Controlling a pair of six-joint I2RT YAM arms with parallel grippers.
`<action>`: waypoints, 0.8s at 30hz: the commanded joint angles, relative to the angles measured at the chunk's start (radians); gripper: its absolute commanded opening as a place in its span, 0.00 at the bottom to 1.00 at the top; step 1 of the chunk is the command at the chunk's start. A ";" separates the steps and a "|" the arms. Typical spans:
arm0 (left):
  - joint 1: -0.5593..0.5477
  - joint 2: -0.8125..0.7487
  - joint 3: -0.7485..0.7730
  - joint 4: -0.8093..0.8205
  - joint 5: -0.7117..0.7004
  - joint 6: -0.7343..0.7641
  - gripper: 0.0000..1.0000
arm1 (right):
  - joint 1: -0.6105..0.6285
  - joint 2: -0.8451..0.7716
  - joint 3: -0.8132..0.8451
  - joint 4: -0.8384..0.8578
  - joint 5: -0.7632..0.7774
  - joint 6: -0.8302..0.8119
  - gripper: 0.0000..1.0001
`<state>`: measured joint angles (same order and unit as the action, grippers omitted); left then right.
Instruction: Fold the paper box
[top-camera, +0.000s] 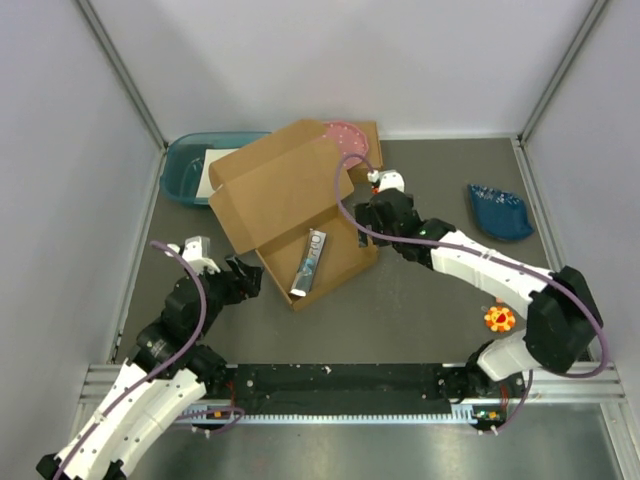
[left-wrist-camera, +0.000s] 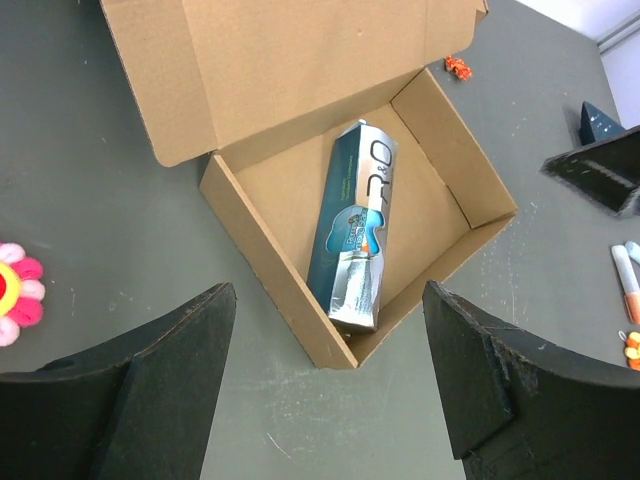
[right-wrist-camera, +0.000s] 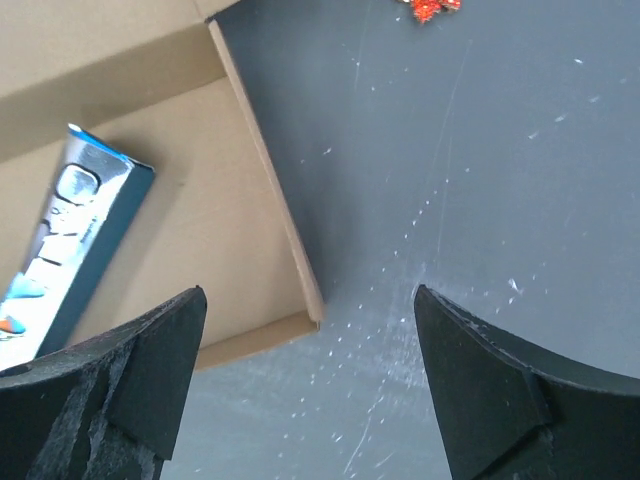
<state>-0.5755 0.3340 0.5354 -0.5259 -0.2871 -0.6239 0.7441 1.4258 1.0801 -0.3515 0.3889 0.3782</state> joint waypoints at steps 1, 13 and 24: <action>0.003 -0.024 0.005 0.023 -0.021 -0.027 0.81 | -0.041 0.083 0.010 0.232 -0.104 -0.193 0.86; 0.003 -0.084 0.018 -0.036 -0.009 0.006 0.81 | -0.078 0.324 0.126 0.244 -0.147 -0.240 0.82; 0.003 -0.007 0.052 0.026 -0.018 0.036 0.82 | -0.089 0.309 -0.055 0.282 -0.166 -0.092 0.56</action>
<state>-0.5755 0.2775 0.5388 -0.5514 -0.2947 -0.6201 0.6621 1.7763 1.1130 -0.1188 0.2424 0.2192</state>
